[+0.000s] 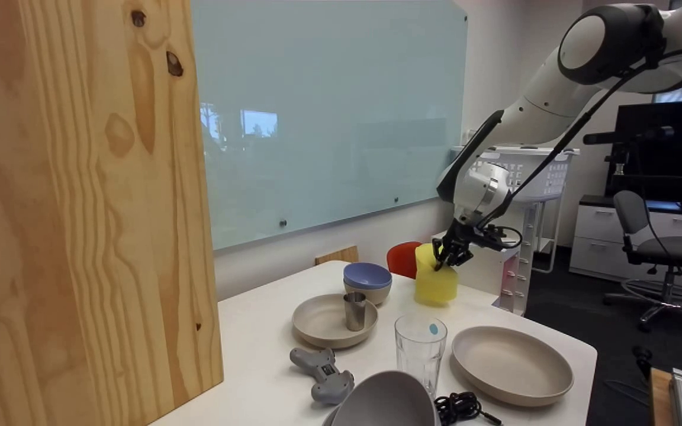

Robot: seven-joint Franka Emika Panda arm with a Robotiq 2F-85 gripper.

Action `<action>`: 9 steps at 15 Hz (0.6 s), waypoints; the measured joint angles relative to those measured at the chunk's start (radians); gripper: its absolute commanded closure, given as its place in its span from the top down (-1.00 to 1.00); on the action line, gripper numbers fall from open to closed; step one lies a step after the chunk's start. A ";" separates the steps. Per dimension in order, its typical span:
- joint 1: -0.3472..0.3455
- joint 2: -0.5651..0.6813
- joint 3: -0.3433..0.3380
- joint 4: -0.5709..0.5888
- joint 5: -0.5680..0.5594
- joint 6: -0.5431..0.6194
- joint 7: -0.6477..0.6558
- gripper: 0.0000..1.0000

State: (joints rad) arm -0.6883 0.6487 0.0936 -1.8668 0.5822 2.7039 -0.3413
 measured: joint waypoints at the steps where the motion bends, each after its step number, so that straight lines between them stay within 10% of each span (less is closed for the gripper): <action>1: -0.013 0.004 0.014 0.002 0.020 -0.002 -0.002 -0.90; 9: -0.038 0.032 0.029 0.005 0.079 -0.216 -0.004 -0.90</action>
State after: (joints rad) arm -0.7265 0.6804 0.1222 -1.8617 0.6617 2.4881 -0.3458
